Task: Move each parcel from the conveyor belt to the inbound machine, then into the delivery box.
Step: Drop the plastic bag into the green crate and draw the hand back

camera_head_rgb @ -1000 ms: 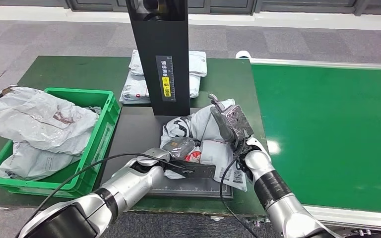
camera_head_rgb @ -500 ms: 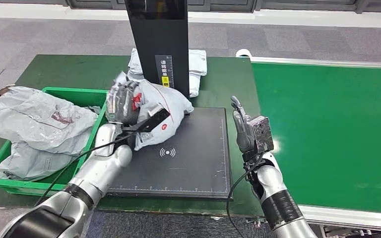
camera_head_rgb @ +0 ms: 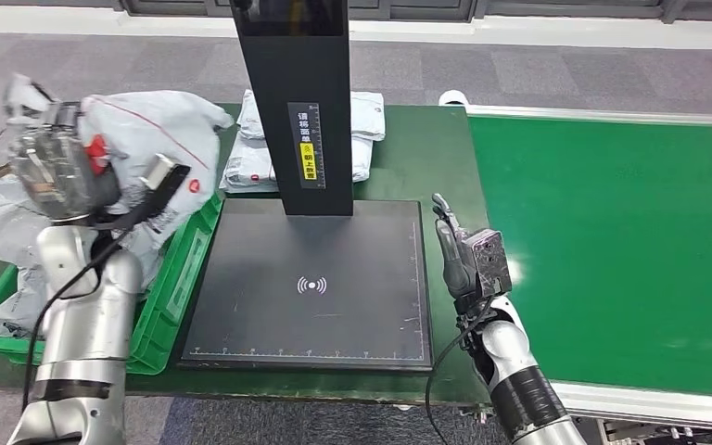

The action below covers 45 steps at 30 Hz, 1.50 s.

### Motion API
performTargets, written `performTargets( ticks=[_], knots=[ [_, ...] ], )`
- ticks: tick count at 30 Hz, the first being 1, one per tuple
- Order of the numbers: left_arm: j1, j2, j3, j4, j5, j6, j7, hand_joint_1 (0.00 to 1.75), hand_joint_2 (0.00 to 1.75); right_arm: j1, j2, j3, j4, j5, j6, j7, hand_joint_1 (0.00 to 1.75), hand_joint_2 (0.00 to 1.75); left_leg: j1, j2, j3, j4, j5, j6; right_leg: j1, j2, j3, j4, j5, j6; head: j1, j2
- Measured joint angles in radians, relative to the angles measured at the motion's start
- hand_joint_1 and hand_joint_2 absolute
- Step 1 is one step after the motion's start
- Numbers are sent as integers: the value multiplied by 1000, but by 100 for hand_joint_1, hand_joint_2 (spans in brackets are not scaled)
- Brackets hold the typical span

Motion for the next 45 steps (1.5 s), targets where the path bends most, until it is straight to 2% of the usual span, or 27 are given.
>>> performTargets(
  ticks=[4, 7, 11, 13, 15, 18, 22, 25, 30, 37, 41, 45],
  knots=[
    [24, 53, 101, -53, -16, 0, 2, 175, 175, 14, -8, -13, -4, -4, -4, 1, 0, 0, 0, -1, 0, 0, 0, 0, 2, -1, 0, 0, -1, -1, 0, 0],
    [36, 91, 139, -49, -32, 0, 32, 175, 175, 21, -9, -24, -15, -2, 4, 4, 0, 0, 1, -2, -1, 0, 0, 0, 2, -1, 0, 0, -1, -1, 0, 0],
    [37, 139, 149, 36, -95, 0, 146, 173, 175, 25, -10, -31, -27, 6, 11, 8, 0, 0, 1, -2, 0, 0, 0, 0, 1, -2, 0, 0, -1, -1, 0, 0],
    [42, 159, 144, 101, -118, 0, 209, 88, 175, 26, -10, -31, -33, 10, 16, 13, 0, 0, 1, -1, 0, 0, 0, 0, 1, -1, -1, 0, 0, -1, 0, 0],
    [45, 171, 133, 156, -116, -6, 232, 2, 175, 26, -10, -31, -35, 12, 21, 16, 0, 0, 1, -1, 0, 0, 0, 0, 1, -1, -1, 0, 0, -2, 0, 0],
    [33, 175, 103, 264, -34, -101, 173, 0, 175, 22, -10, -32, -35, 12, 34, 13, 0, 0, 0, -4, 0, 0, 0, 0, 1, -3, 0, 0, 0, -1, 0, 0],
    [5, 172, 33, 428, 109, -335, 29, 0, 175, 7, -11, -36, -34, 22, 68, 0, 0, 0, 0, -4, 0, 0, 1, 0, 0, -4, 0, 0, 0, -1, 0, 0],
    [-10, 172, -25, 525, 134, -422, -9, 0, 175, 3, -10, -43, -31, 38, 83, 0, 0, 0, 0, -3, 0, 0, 0, 0, 0, -3, 0, 0, 0, -1, 0, 0],
    [-34, 181, -92, 606, 131, -451, -4, 0, 175, -9, -10, -48, -17, 50, 93, 0, 0, 0, 0, -3, 0, 0, 1, 0, 0, -3, 0, 0, 0, -1, 0, 0],
    [-47, 193, -124, 639, 137, -456, -8, 0, 175, -13, -10, -49, -8, 54, 94, 1, 0, 0, 0, -4, 0, 0, 1, 0, 1, -3, 0, 0, 0, -1, 0, 0],
    [-42, 209, -127, 602, 211, -471, -43, 0, 175, -4, -10, -53, -8, 56, 95, 5, 0, 0, 1, -4, 0, 0, 1, 0, 1, -3, 0, 0, 0, -1, 0, 0],
    [-23, 238, -123, 510, 302, -455, -69, 0, 175, 14, -10, -64, -16, 62, 97, 16, 0, 0, 1, -3, -1, 0, 1, 0, 1, -3, 0, 0, 0, -1, 0, 0]
  ],
)
